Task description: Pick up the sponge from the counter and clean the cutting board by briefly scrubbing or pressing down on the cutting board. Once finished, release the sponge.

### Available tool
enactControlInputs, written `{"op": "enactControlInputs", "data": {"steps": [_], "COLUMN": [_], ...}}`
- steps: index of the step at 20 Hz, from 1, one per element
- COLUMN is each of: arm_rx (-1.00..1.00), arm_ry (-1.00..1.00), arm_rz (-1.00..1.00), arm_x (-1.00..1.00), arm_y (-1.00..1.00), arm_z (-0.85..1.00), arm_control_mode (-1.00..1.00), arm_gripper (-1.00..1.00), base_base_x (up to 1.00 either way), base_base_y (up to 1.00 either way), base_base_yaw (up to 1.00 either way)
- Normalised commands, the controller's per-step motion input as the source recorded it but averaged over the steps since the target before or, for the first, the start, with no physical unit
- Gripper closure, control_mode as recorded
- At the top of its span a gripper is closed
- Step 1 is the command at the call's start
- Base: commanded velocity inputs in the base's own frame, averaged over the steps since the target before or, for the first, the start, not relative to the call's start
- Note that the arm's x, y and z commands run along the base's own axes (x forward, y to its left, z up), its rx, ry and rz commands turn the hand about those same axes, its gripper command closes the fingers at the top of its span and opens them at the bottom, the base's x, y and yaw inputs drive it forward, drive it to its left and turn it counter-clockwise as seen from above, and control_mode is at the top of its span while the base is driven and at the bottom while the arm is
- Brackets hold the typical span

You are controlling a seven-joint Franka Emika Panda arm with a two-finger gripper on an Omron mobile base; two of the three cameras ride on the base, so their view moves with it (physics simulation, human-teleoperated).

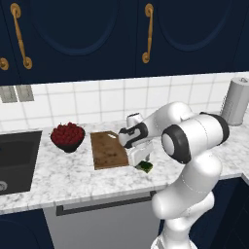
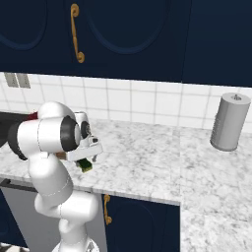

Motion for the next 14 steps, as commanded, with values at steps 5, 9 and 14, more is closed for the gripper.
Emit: {"op": "enactControlInputs", "data": {"steps": [5,9,14], "arm_rx": [0.0,0.07,0.05], "arm_ry": [-0.03,-0.02,0.0], "arm_rz": [0.0,0.03,0.02], "arm_x": [-0.29,-0.1,0.0], "arm_y": [0.1,0.16,0.0], "arm_z": [-0.19,-0.01,-0.26], "arm_control_mode": [-1.0,-1.0,-1.0], "arm_gripper": [-1.0,-1.0,-1.0], "base_base_x": [0.0,0.0,0.0], "base_base_y": [0.0,0.0,0.0], "base_base_yaw": [0.0,0.0,0.0]}}
